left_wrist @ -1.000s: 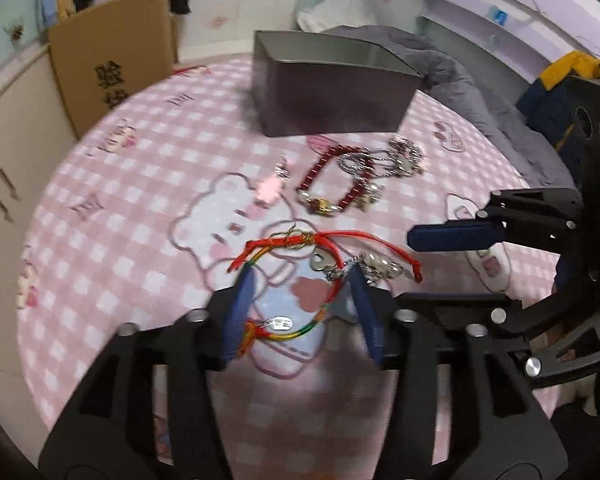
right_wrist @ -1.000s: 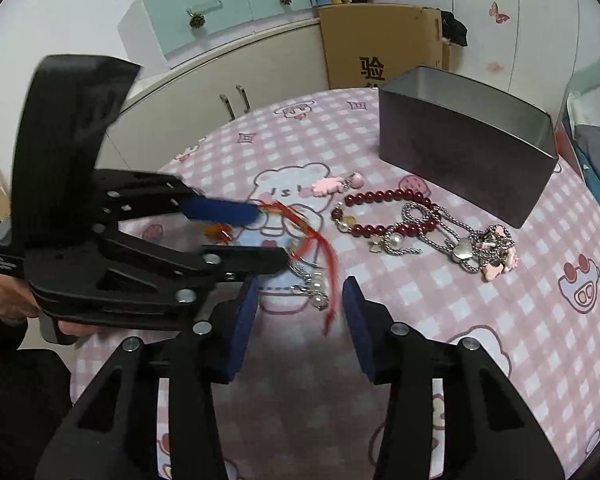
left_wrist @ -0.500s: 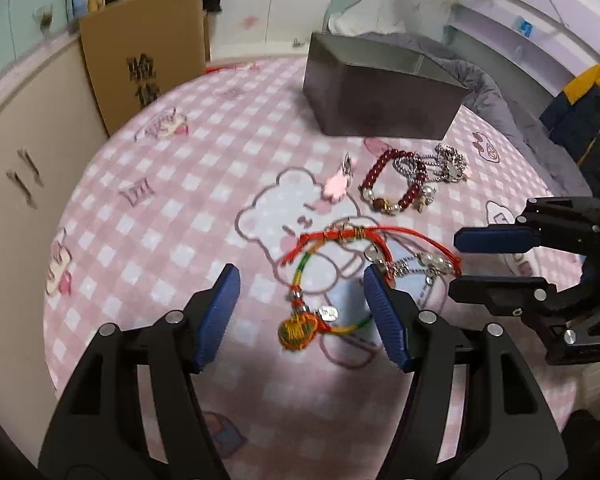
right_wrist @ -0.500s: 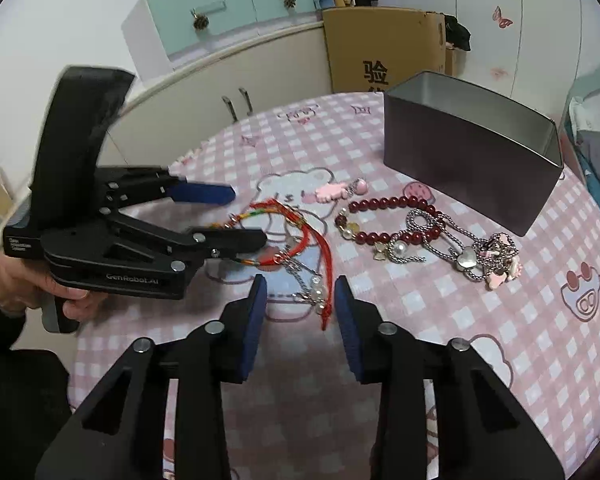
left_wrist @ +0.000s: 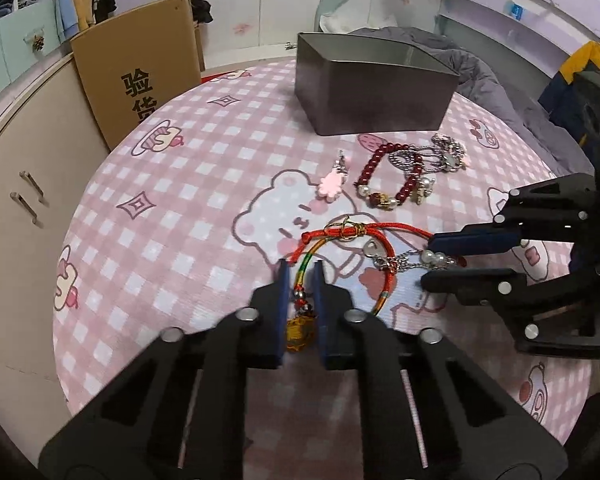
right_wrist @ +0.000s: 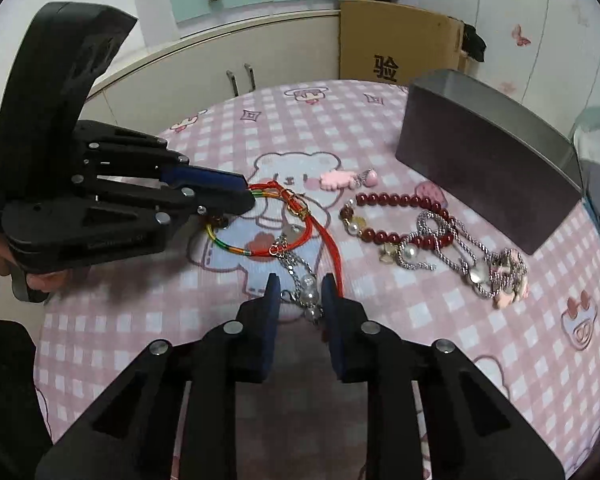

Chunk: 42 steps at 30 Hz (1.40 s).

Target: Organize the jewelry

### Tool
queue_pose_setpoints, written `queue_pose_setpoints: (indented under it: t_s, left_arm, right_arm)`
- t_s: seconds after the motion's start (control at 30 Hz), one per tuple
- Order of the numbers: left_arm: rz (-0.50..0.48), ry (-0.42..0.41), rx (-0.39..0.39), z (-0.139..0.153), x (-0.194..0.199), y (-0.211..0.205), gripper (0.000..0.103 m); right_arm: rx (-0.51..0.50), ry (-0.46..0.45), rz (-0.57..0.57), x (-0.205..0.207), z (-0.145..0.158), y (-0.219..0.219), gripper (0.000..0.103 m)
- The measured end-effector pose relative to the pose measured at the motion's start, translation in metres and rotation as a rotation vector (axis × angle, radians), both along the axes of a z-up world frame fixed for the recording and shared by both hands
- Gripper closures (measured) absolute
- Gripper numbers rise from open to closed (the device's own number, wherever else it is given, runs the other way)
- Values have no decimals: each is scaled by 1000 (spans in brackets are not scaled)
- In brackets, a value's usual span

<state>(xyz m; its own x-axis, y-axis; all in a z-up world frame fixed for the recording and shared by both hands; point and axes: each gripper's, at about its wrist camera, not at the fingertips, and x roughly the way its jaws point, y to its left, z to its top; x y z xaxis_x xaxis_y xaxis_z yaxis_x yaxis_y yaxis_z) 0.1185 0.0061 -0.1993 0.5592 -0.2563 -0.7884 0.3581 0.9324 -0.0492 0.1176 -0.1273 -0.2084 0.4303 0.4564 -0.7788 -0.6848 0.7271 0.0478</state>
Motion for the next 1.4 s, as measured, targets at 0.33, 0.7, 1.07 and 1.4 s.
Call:
queue_pose_setpoints:
  t_s: [0.33,0.7,1.07,1.4]
  left_arm:
    - [20,-47,-136,42,-2,16,98]
    - [-23,-188,-134,109,8,15,98]
    - [-70,-298,-177,172,69,-16,98]
    - [-98,-136,-146,131,141,-60,82]
  right_arm:
    - [120,-60,-85,-17,43,-37,96]
    - [198,-163,-189,-3,99,-88,96]
    - [266,-268,-196,64,160,-88,95]
    - [226,-81,-316,134,117,-95,53]
